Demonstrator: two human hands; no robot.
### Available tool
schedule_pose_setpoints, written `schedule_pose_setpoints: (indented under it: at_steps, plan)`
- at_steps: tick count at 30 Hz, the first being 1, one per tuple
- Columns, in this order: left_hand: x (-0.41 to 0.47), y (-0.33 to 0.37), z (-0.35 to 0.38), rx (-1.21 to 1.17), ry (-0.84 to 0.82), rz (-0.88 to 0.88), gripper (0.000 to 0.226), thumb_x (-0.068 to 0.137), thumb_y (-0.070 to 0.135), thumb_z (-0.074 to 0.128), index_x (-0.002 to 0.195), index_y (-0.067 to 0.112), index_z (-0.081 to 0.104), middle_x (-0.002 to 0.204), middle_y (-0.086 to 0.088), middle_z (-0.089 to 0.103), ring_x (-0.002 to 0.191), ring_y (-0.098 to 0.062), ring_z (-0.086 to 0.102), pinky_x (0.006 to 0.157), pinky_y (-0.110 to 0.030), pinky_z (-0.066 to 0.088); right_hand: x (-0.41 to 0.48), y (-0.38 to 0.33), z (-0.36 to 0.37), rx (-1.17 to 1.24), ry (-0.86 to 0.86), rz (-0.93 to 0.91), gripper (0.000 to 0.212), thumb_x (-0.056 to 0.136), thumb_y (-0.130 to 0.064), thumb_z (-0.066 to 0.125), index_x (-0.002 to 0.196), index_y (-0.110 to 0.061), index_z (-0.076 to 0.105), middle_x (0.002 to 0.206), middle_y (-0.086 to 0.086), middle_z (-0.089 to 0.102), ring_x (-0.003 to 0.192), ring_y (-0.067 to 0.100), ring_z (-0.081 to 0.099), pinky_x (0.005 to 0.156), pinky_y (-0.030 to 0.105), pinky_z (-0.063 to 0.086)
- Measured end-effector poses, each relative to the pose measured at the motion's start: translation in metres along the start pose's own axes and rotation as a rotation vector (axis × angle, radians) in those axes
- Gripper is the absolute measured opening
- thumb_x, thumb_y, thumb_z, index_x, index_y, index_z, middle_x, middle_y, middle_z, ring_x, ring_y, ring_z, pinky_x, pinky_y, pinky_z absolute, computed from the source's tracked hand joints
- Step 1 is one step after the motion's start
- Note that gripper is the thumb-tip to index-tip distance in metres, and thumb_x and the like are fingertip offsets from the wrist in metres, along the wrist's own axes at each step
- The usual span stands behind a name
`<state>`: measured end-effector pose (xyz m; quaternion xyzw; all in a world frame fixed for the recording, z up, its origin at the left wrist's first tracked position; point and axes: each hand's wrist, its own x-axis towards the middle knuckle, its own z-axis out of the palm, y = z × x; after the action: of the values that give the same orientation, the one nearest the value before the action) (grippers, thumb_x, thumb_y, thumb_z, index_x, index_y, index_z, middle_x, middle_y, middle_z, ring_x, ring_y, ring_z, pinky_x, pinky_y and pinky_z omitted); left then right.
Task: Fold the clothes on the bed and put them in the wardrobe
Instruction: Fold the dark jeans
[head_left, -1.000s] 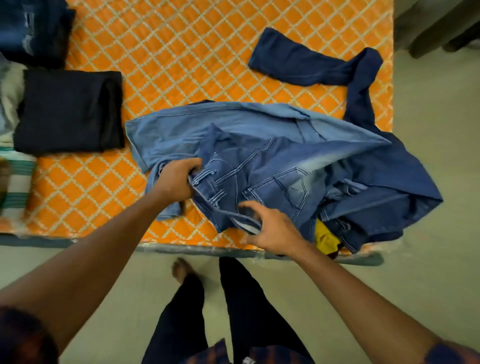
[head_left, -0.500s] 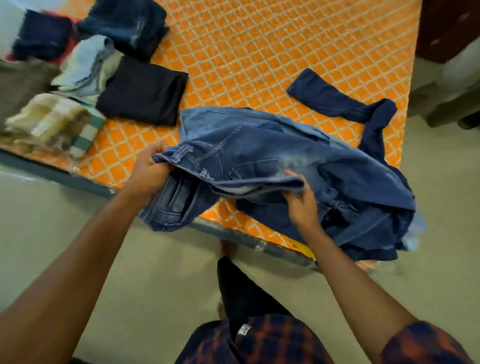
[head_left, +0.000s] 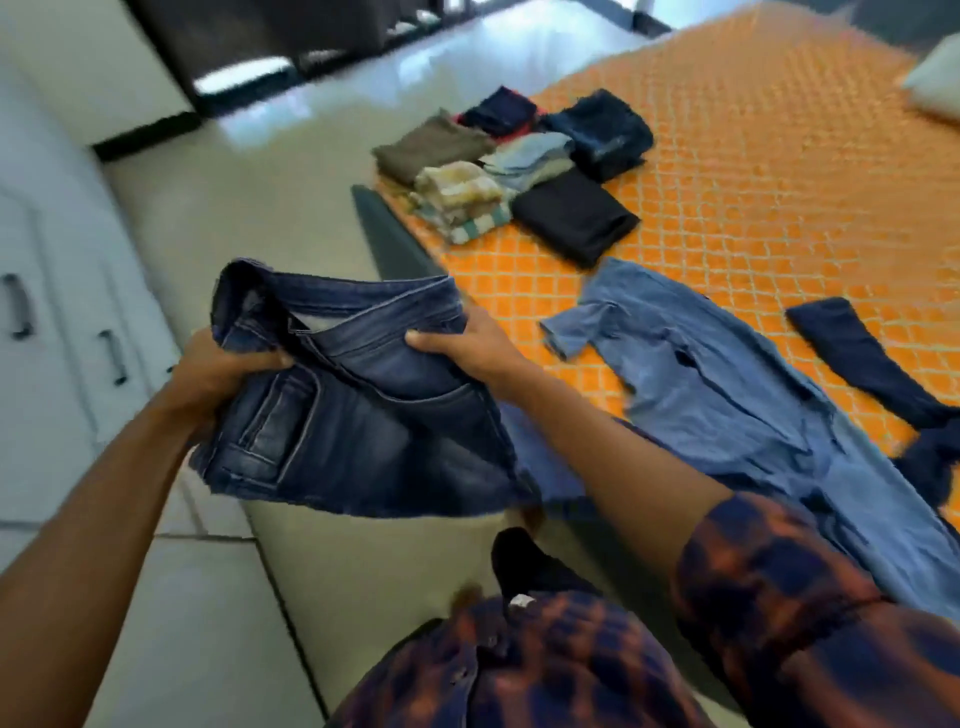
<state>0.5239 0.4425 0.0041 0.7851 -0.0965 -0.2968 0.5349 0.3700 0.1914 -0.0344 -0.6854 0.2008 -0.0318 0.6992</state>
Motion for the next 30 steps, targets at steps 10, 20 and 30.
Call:
schedule_pose_setpoints:
  at_steps: [10,20,30]
  plan:
    - [-0.156,-0.046,-0.122,0.778,0.366,0.003,0.046,0.068,0.018,0.078,0.11,0.028,0.062,0.098,0.0,0.068,0.09,-0.025,0.061,0.077,-0.036,0.046,0.031,-0.057,0.102,-0.09,-0.09,-0.208,0.012,0.094,-0.013,0.072,0.082,-0.015,0.072,0.075,-0.011,0.072,0.066,-0.004,0.065,0.068,0.026,0.053]
    - [-0.225,-0.033,-0.101,0.726,0.425,-0.126,0.02,0.075,0.034,0.071,0.084,0.017,0.077,0.074,-0.007,0.072,0.067,-0.018,0.067,0.057,-0.03,0.052,0.06,-0.061,-0.003,0.023,-0.486,0.058,0.021,0.088,-0.019,0.073,0.108,-0.014,0.072,0.116,0.017,0.073,0.11,0.035,0.068,0.097,0.046,0.055]
    - [-0.196,-0.025,-0.079,-0.645,0.656,-0.023,0.032,0.101,0.015,0.054,0.082,0.021,0.08,0.091,-0.003,0.07,0.073,-0.016,0.07,0.064,-0.028,0.061,0.078,-0.109,-0.033,0.228,-0.319,0.23,0.022,0.094,-0.021,0.062,0.102,-0.011,0.08,0.093,0.007,0.078,0.085,0.025,0.076,0.066,0.032,0.061]
